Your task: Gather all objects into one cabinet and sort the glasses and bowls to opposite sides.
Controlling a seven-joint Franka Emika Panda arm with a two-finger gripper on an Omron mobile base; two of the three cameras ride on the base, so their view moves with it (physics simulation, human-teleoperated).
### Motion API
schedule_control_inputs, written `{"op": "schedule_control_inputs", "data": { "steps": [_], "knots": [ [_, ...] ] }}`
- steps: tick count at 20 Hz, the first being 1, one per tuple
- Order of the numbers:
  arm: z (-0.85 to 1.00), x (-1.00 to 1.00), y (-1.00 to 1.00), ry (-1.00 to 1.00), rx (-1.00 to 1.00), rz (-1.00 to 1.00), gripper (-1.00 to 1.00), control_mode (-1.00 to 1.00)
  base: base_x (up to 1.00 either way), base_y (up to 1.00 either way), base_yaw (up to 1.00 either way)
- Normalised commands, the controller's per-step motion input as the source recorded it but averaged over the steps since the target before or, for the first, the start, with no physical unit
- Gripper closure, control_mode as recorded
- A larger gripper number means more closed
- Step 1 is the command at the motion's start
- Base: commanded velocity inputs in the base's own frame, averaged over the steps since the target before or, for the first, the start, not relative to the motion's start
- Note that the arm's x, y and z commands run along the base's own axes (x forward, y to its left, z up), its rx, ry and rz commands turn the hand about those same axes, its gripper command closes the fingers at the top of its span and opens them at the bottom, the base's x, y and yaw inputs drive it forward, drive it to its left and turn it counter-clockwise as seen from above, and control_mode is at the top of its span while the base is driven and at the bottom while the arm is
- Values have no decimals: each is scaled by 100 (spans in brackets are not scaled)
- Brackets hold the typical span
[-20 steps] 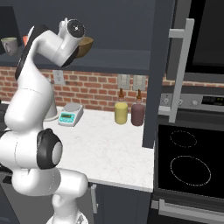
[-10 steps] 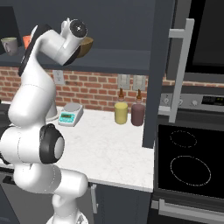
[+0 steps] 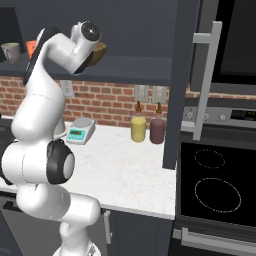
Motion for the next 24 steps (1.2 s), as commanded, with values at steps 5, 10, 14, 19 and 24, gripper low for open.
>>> {"op": "schedule_control_inputs", "data": {
  "steps": [5,10,14,19,24],
  "knots": [
    [-2,7,0,5,0,0,-100,-100,0,0,0],
    [0,10,0,2,0,0,-100,-100,0,0,0],
    [0,12,0,0,0,0,-100,-100,0,0,0],
    [-3,16,5,0,0,0,-100,-100,0,0,0],
    [-7,18,5,0,0,0,-100,-100,0,0,0]
  ]
}}
